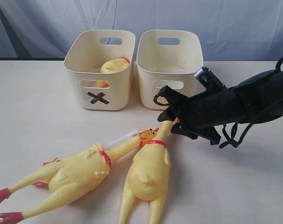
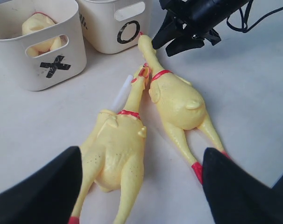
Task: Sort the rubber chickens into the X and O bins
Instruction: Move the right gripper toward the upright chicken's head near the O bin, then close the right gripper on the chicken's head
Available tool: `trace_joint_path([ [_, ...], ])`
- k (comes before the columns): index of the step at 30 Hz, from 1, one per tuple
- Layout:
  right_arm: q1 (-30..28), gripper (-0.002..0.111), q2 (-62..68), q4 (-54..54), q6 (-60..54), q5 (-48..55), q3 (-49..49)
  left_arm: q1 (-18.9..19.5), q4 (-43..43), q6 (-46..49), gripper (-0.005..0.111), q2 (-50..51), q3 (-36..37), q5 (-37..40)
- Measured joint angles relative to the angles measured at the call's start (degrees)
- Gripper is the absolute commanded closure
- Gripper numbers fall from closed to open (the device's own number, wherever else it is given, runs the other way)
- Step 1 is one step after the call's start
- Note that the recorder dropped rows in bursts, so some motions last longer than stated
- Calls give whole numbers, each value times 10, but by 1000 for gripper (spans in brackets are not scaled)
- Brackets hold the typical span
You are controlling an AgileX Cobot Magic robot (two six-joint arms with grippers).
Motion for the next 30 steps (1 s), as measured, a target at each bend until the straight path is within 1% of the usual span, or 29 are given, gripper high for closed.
trace_joint_path([
  [5,15,63,12,18,0,-35,0,0,0,0,39,0,0,0],
  [14,17,63,50,51,1,-64,0,0,0,0,39,0,0,0],
  [24,21,63,94,58,1,-62,-42,0,0,0,39,0,0,0],
  [30,21,63,99,59,1,-64,-45,0,0,0,39,0,0,0],
])
